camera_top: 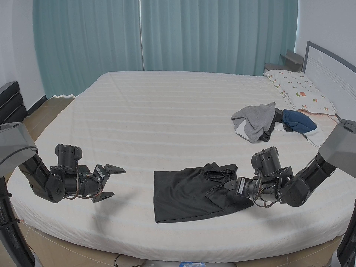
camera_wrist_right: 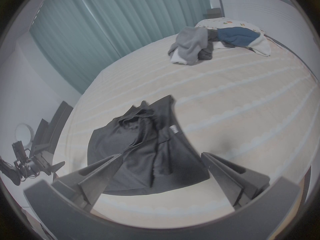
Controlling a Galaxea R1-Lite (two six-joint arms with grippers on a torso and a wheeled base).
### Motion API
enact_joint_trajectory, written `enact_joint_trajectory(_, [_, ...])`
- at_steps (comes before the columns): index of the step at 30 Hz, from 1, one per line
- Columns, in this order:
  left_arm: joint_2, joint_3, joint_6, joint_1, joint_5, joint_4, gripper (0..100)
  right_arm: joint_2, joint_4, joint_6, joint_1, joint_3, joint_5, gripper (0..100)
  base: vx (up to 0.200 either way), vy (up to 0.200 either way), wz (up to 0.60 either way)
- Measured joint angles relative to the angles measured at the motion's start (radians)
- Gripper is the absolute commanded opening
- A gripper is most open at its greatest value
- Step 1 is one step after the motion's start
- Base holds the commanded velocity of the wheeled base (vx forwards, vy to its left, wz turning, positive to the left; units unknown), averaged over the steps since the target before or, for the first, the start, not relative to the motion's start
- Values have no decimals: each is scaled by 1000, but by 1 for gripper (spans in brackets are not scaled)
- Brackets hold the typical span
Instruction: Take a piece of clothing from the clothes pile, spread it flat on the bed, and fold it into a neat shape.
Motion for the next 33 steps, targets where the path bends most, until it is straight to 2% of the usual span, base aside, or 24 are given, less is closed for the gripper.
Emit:
enact_joint_trajectory(3, [3,6,0,-3,1,-4,100,24,22,-3,25,-21,-14,100,0,0,0])
enact_joint_trajectory(9, [6,11,3,-5,2,-5,100,81,73,-22,42,-76,-93,100,0,0,0])
enact_joint_trajectory(16, [8,12,7,-5,2,-5,100,125,89,-79,27,-98,-193,100,0,0,0])
enact_joint_trajectory(25, [9,11,7,-4,1,-5,100,130,88,-96,-52,-65,-207,100,0,0,0])
enact_joint_trajectory(33, [9,10,5,-5,1,-4,100,64,80,-113,-178,21,-184,100,0,0,0])
